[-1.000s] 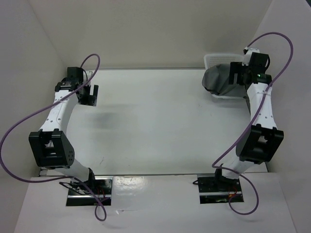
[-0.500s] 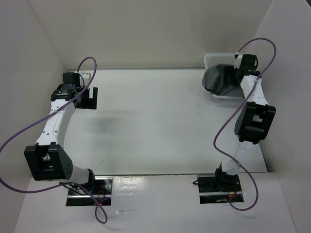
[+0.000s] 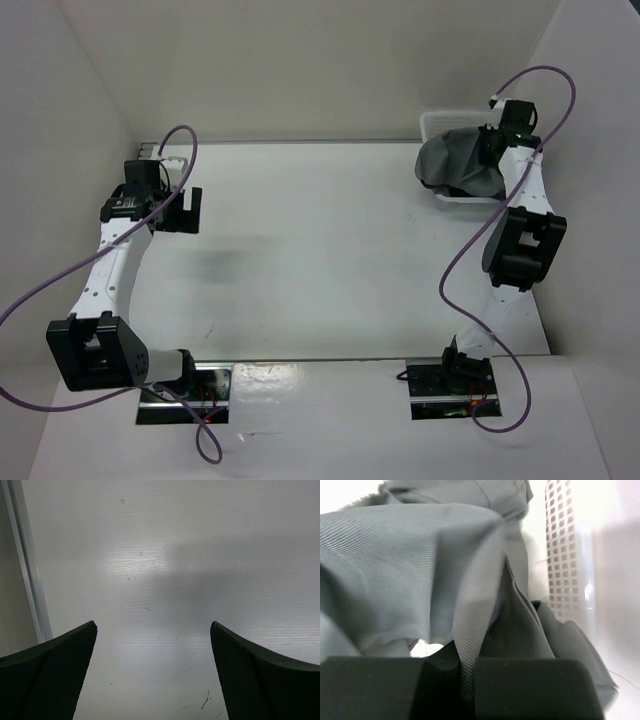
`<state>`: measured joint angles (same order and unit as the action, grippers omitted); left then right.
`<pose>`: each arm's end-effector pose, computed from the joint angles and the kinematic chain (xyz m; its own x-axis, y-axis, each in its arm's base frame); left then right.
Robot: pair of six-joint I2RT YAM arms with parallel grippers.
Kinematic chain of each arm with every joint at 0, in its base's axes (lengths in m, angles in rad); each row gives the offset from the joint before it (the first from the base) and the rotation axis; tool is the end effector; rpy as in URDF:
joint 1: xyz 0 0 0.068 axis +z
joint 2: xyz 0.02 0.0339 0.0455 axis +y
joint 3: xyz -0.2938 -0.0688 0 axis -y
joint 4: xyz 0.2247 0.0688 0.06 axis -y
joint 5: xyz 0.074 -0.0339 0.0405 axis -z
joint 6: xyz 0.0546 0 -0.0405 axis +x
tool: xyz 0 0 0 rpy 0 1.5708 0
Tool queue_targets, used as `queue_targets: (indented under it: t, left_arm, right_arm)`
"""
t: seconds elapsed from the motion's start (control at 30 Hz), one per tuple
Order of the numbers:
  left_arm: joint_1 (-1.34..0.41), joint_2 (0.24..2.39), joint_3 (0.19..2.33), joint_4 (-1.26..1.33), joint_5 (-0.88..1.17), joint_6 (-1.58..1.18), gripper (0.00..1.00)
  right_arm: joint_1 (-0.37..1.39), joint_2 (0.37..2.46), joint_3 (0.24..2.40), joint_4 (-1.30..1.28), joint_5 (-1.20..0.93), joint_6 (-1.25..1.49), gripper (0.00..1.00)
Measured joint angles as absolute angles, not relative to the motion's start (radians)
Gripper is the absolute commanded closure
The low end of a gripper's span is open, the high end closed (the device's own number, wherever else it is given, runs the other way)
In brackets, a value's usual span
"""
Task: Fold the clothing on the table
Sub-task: Grab the skirt from the pile, then move the skirt to the center of the board
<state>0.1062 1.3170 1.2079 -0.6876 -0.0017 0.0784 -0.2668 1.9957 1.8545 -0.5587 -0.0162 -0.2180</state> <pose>0.2645 0.0283 0.3411 -0.7172 0.0023 -0.6968 -0.0512 0.9971 0.0560 0.4540 -0.1232 0.3261 -0.6611 -0.0435 -0.7491 0.1113 0.9816 -0.1552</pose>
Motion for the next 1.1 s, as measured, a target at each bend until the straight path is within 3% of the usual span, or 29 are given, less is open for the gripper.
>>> queue_targets:
  t: [0.27,0.37,0.5,0.7,0.8,0.83,0.87,0.97,1.1]
  left_arm:
    - [0.107,1.294,1.208,-0.688,0.041,0.081,0.00]
    - [0.107,1.279,1.208,-0.692,0.063,0.096,0.00]
    - [0.107,1.256,1.206,-0.700,0.070,0.106,0.00]
    - [0.107,1.180,1.187,-0.718,0.078,0.129,0.00]
    - [0.115,1.146,1.166,-0.734,0.092,0.137,0.00]
    - [0.119,1.138,1.160,-0.742,0.103,0.147,0.00]
    - [0.125,1.129,1.156,-0.749,0.112,0.153,0.00]
    - [0.148,1.097,1.137,-0.764,0.156,0.174,0.00]
    - [0.184,1.047,1.099,-0.783,0.228,0.207,0.00]
  right_arm:
    - [-0.267,1.884,2.210,-0.732,-0.139,-0.202,1.00]
    - [-0.255,1.729,2.377,-0.760,-0.285,-0.167,1.00]
    - [-0.157,1.580,2.334,-0.758,-0.399,-0.166,1.00]
    - [0.107,1.420,2.049,-0.818,-0.733,-0.241,1.00]
    - [0.233,1.422,1.898,-0.888,-0.745,-0.306,0.41]
    - [0.300,1.444,1.834,-0.907,-0.727,-0.340,0.30]
    - [0.354,1.465,1.789,-0.932,-0.712,-0.361,0.12]
    - [0.514,1.549,1.680,-1.039,-0.640,-0.449,0.07]
    - [0.661,1.643,1.655,-1.180,-0.555,-0.543,0.14]
